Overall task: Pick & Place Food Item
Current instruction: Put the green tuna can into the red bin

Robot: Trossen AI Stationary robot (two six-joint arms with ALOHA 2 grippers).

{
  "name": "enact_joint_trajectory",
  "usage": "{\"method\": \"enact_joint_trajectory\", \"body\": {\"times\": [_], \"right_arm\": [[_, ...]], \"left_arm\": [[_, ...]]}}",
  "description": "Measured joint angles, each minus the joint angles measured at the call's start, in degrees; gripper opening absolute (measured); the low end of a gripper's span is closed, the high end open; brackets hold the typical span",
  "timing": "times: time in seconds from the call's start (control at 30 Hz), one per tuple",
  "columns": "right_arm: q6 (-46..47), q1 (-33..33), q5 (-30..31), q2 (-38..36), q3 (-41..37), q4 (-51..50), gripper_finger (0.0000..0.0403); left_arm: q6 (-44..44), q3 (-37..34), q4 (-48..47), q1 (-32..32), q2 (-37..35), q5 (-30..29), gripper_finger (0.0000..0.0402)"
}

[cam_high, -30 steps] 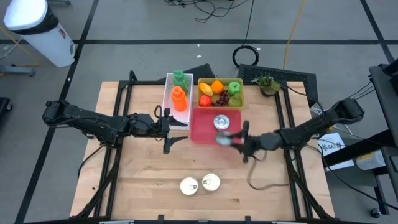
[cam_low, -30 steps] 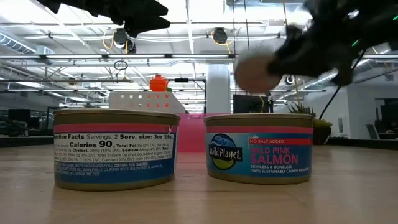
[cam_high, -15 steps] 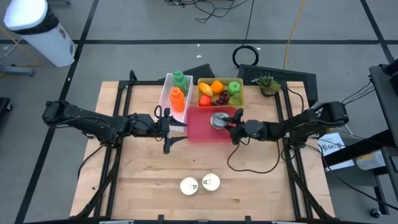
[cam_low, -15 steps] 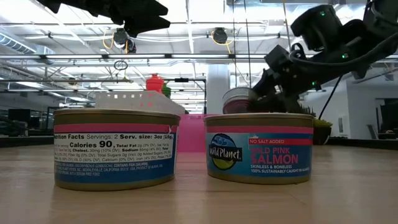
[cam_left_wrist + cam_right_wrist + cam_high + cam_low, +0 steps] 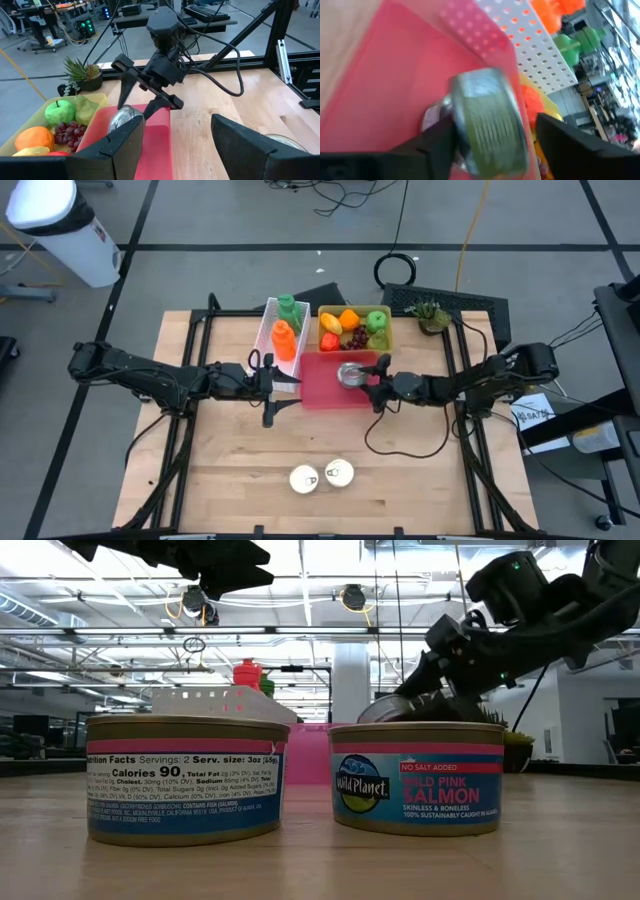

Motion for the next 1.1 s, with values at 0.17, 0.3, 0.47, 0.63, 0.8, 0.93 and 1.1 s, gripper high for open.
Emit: {"method": "enact_joint_trajectory", "body": {"times": [0.17, 0.3, 0.47, 0.63, 0.8, 0.93, 1.1], "right_arm": [[4.89, -0.07, 0.52, -0.11, 0.02, 0.32, 0.0321], [6.99, -0.07, 0.51, -0.11, 0.02, 0.56, 0.0334], [10.10, -0.07, -0.14, -0.04, 0.02, 0.48, 0.0325], [14.60, -0.04, -1.78, 0.02, -0.02, 0.28, 0.0320], [16.19, -0.20, -1.70, 0.02, -0.07, 0.12, 0.0319], [18.44, -0.83, -1.77, 0.00, -0.07, -0.95, 0.0318], [23.50, -2.41, -3.45, -0.11, 0.07, -4.59, 0.0318]], "left_arm": [[0.00, 0.00, 0.00, 0.00, 0.00, -0.01, 0.0243], [0.00, 0.00, 0.00, 0.00, 0.00, -0.01, 0.0243], [0.00, 0.00, 0.00, -0.01, 0.00, -0.01, 0.0243], [0.00, 0.00, 0.00, -0.02, 0.00, -0.01, 0.0243], [0.00, 0.00, 0.00, 0.00, 0.00, 0.00, 0.0243], [0.00, 0.00, 0.00, -0.02, 0.00, -0.01, 0.0243], [0.00, 0.00, 0.00, -0.02, 0.00, -0.01, 0.0243]]}}
